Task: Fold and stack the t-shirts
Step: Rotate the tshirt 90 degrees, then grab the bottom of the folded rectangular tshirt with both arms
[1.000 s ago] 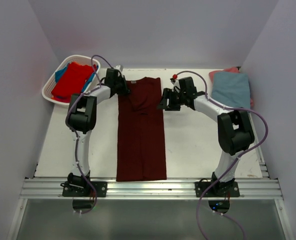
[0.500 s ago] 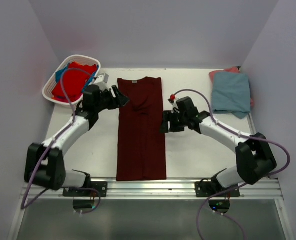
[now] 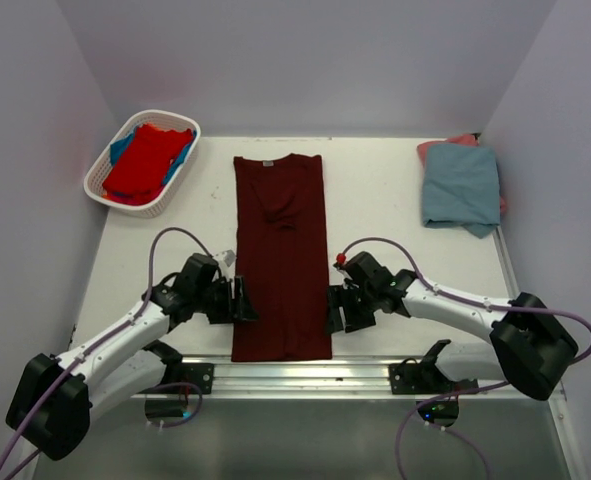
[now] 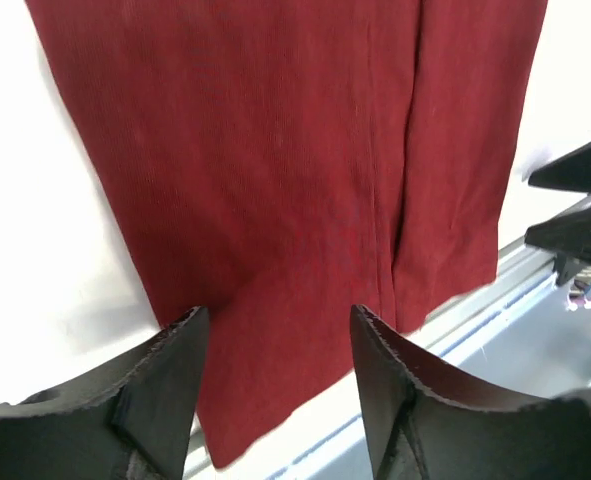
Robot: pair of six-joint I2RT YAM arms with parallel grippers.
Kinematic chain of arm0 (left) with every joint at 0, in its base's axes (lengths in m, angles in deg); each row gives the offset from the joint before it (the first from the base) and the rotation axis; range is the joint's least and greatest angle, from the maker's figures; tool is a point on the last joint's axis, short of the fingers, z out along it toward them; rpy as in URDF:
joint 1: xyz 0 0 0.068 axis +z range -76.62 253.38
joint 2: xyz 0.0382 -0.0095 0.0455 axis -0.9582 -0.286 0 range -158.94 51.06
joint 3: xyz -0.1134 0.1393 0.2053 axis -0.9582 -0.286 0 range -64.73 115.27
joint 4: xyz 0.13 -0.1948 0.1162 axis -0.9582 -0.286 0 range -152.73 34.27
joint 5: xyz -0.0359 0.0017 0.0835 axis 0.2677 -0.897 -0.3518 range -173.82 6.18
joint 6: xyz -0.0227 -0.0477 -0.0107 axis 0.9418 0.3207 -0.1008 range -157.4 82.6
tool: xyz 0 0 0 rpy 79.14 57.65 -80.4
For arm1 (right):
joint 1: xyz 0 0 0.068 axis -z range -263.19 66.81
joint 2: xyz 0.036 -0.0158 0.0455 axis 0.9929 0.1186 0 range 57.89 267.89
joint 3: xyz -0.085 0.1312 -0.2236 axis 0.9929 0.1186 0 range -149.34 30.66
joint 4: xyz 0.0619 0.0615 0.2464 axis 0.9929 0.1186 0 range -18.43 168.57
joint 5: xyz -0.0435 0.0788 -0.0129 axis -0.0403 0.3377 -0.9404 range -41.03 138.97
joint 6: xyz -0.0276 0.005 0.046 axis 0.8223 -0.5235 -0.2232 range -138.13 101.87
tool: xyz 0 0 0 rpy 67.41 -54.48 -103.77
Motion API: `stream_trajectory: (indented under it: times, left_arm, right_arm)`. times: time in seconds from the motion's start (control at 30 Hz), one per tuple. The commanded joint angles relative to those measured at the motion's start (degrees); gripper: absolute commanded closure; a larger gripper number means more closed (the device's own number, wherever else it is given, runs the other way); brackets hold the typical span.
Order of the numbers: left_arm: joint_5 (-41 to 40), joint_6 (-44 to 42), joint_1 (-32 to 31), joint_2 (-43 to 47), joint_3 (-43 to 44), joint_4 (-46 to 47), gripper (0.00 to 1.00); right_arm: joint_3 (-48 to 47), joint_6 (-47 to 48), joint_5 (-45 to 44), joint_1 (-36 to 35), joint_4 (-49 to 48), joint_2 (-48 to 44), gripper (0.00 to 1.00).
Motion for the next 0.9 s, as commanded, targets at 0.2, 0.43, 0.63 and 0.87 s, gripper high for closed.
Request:
stream_trajectory:
  times: [0.2,0.43,0.63,0.87]
  left_arm:
    - [-0.6,5.9,-6.3,0.5,-1.5,-8.8,0.43]
    - [-5.5,9.2,-14.6,-2.9,2.4,-15.4,0.46]
    - [-15.3,10.3,-16.4,-0.4,12.5,-24.3,0.47]
    - [-15.4,12.0,-16.5,0.3,10.6,-27.0,0.48]
  right_arm:
    - [3.4,-8.4,4.5,-2.6,-4.8,-0.6,0.33]
    - [4.5,-12.2,5.7,-6.0,-9.9,3.1,0.33]
    - [3.9,-12.9,5.9,-8.0,-12.6,6.8,0.33]
    - [3.6,-12.2,6.4,-8.3,-13.3,8.7,0.33]
